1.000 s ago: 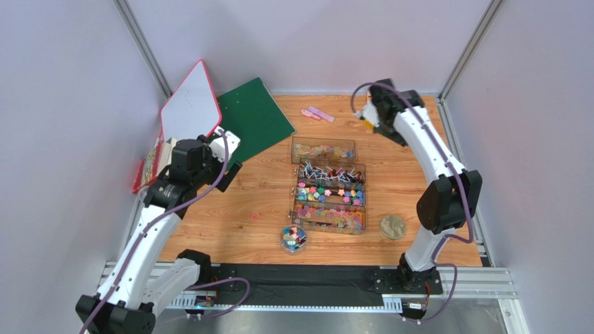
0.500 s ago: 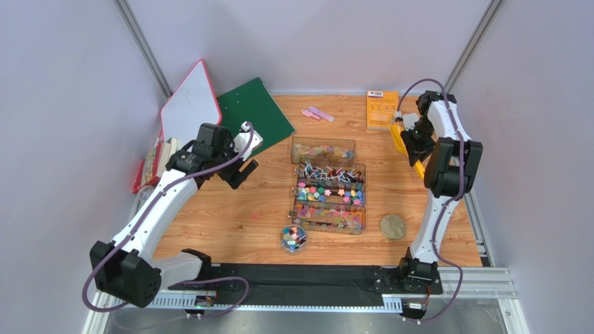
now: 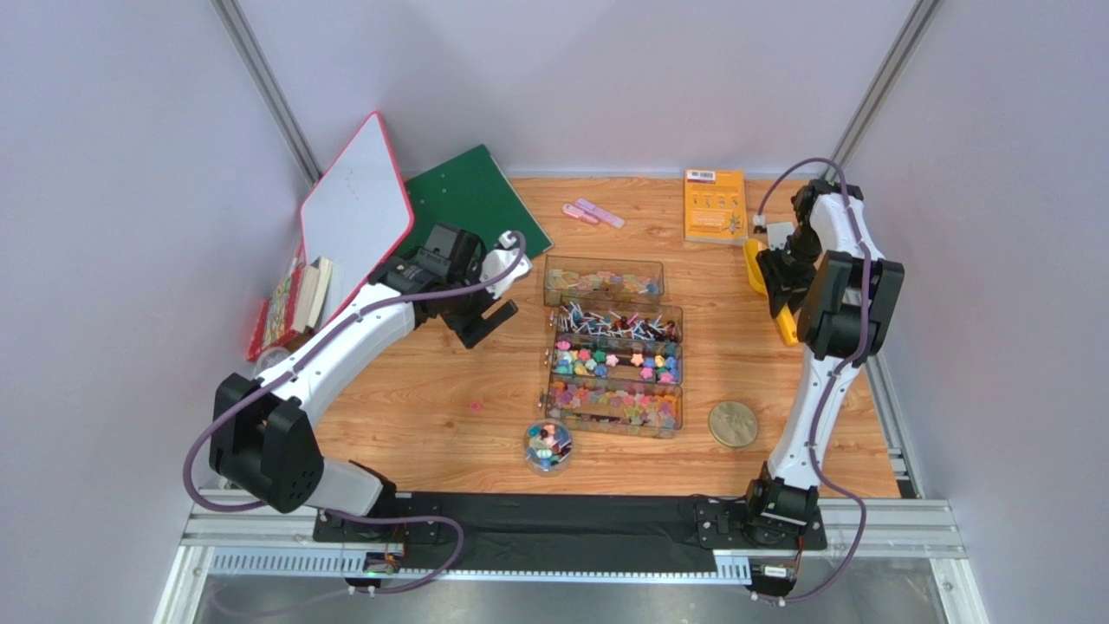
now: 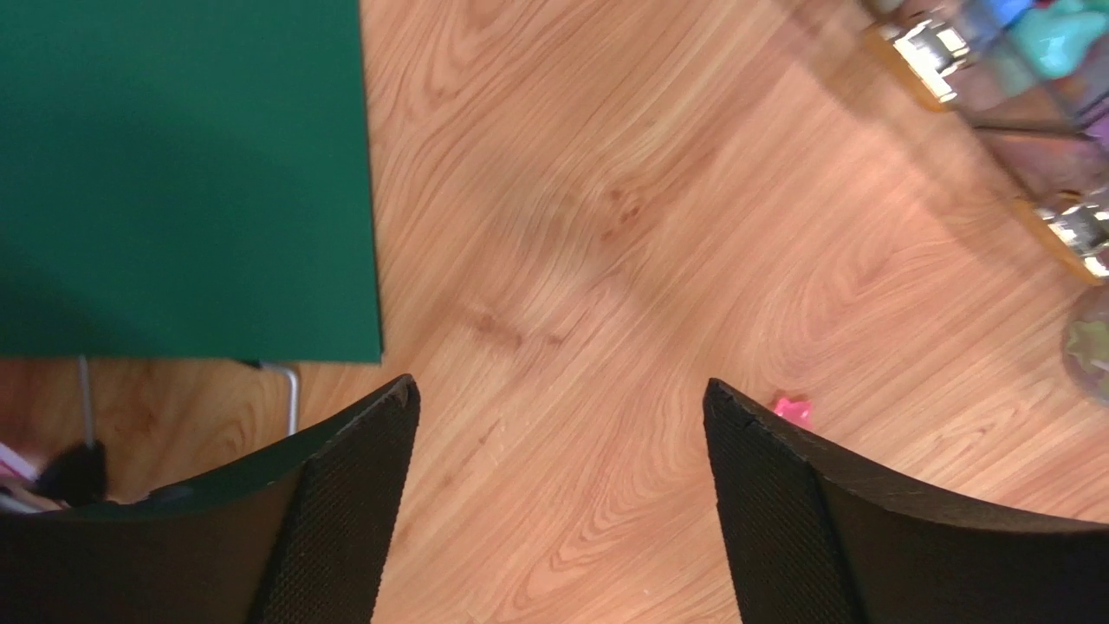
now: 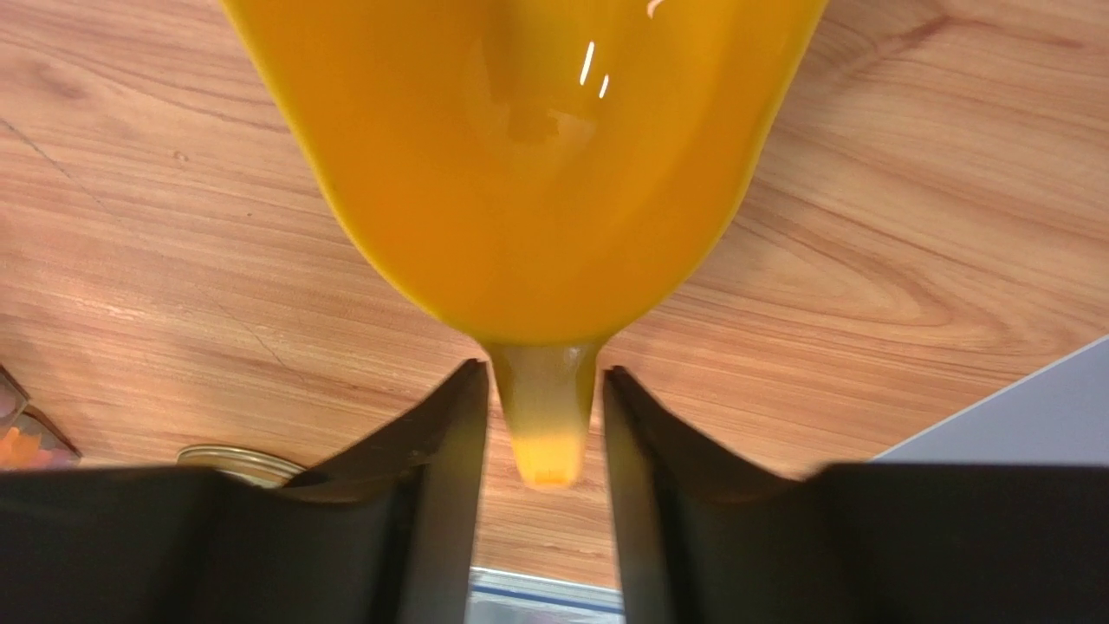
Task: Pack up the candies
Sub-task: Place the spatula at the center of the board, then move the storage box to the center of the board.
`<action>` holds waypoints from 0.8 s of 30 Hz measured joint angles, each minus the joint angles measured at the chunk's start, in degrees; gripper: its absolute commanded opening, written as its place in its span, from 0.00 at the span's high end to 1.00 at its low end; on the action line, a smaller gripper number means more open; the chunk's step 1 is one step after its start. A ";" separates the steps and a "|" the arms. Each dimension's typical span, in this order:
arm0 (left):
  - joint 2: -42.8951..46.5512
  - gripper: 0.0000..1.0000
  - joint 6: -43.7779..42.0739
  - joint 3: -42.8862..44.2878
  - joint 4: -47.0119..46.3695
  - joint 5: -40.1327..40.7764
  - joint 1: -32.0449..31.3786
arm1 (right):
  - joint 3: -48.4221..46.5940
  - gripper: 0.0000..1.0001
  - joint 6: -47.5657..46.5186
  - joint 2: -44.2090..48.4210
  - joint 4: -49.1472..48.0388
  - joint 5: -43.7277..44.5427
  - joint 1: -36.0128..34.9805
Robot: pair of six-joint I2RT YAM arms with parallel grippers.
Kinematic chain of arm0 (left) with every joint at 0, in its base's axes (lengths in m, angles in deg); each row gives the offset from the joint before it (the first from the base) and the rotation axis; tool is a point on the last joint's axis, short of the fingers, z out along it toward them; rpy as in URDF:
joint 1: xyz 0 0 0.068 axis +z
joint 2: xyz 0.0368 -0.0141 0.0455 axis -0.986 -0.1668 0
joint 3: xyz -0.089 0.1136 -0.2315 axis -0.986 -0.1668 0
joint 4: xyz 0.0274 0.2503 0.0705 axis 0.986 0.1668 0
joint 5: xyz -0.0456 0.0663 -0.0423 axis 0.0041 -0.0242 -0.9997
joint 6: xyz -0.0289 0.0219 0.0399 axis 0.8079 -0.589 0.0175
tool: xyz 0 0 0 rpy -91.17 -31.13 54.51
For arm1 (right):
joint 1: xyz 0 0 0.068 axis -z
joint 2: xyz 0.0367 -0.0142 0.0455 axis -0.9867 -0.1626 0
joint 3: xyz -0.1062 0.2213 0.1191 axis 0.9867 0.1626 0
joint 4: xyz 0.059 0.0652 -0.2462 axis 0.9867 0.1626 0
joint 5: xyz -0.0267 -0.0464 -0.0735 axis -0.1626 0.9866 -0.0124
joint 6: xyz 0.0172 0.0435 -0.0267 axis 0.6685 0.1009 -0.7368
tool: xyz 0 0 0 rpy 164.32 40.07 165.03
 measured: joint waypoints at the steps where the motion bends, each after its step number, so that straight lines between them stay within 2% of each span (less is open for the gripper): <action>1: -0.44 0.20 -0.28 0.68 -0.04 0.11 -1.55 | 0.00 0.54 0.00 0.20 0.00 -0.11 -0.04; 5: -0.81 0.26 -2.40 3.72 0.02 -1.42 -7.96 | 1.68 0.50 0.00 3.50 -0.33 -0.92 -0.11; 6: -0.81 0.44 -3.06 4.72 -0.02 -2.51 -9.46 | 2.62 0.51 0.00 5.07 -0.24 -1.05 -0.11; 7: -0.81 0.54 -3.85 5.64 -0.02 -3.67 -11.06 | 3.91 0.51 0.00 6.97 -0.31 -1.25 -0.11; 8: -0.81 0.69 -4.09 6.38 0.02 -4.63 -12.31 | 5.51 0.51 0.00 9.25 -0.35 -1.38 -0.11; 9: -0.87 0.92 -4.98 7.23 0.13 -5.66 -13.64 | 6.82 0.51 -0.02 11.30 -0.09 -1.53 -0.11; 10: -1.07 1.00 -6.03 8.33 0.22 -6.91 -15.43 | 8.52 0.51 0.00 13.75 -0.24 -1.81 -0.11; 19: -8.76 1.00 -7.37 11.10 0.68 -14.12 -28.55 | 24.00 0.53 -0.44 29.51 0.28 -4.52 -0.11; 24: -16.72 1.00 -5.79 11.52 1.07 -15.82 -30.67 | 28.55 0.53 -1.53 34.91 0.31 -4.85 -0.11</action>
